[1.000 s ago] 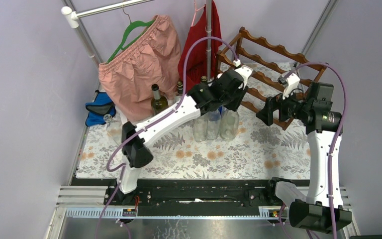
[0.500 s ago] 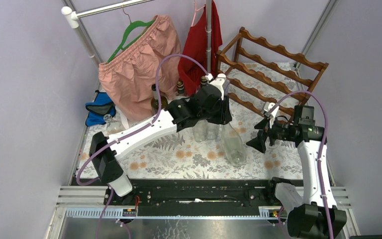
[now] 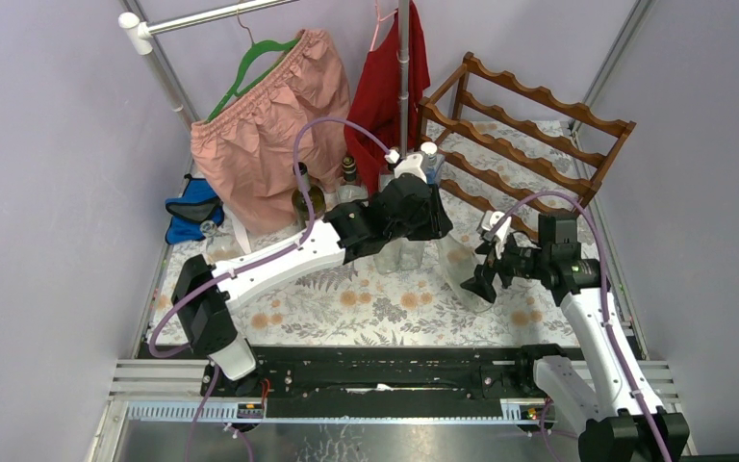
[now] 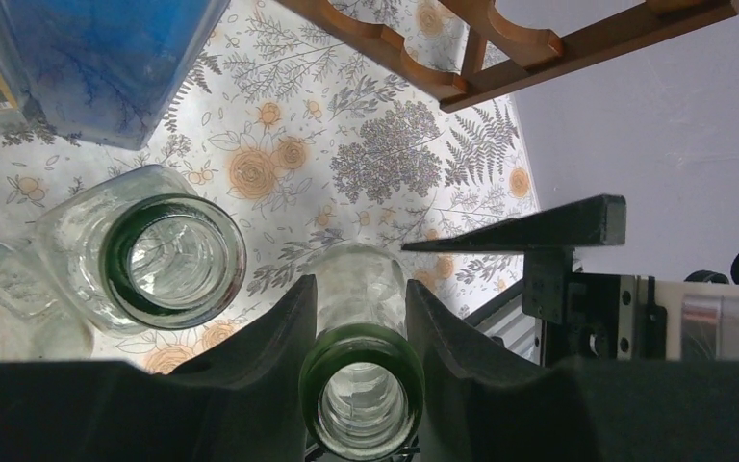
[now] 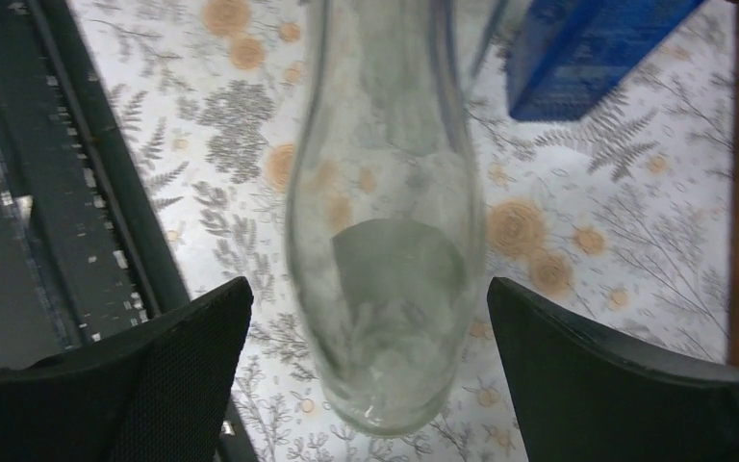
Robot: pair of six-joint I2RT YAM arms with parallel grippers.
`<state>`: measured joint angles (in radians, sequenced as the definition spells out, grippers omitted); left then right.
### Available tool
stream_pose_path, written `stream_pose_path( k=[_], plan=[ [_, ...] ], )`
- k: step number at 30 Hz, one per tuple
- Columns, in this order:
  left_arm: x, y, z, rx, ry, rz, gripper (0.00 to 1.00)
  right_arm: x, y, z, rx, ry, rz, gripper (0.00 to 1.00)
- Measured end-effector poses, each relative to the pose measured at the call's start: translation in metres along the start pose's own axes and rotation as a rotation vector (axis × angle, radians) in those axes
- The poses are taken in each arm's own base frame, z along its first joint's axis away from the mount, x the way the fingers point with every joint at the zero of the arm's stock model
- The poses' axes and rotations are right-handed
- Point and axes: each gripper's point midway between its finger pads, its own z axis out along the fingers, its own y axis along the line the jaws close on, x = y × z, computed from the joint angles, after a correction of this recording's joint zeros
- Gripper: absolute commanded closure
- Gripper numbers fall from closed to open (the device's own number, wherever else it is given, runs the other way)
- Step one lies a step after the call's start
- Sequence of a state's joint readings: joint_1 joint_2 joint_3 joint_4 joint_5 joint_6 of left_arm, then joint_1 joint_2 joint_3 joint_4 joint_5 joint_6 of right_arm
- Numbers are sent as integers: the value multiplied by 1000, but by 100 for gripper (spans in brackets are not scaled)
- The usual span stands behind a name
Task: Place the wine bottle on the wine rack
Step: Pick up the wine bottle from the center of the board.
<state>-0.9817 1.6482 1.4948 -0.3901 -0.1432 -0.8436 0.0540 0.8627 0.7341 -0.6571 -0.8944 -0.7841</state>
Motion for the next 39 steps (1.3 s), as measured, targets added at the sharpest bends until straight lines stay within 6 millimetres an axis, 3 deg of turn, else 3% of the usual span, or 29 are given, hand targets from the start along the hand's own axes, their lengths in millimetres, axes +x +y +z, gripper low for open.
stream_pose_path(
  k=[9,26,36,39],
  plan=[
    [-2,-7,3,29,-18,-61,100,5,-28,4,118,27,-17,0],
    [19,0,7,50,31,-141,100,15,-28,30,74,47,-78,0],
    [27,-3,-12,97,51,-169,100,72,-22,33,83,169,-180,1],
    [30,-2,-10,102,57,-177,100,74,-22,35,76,168,-187,15]
  ],
)
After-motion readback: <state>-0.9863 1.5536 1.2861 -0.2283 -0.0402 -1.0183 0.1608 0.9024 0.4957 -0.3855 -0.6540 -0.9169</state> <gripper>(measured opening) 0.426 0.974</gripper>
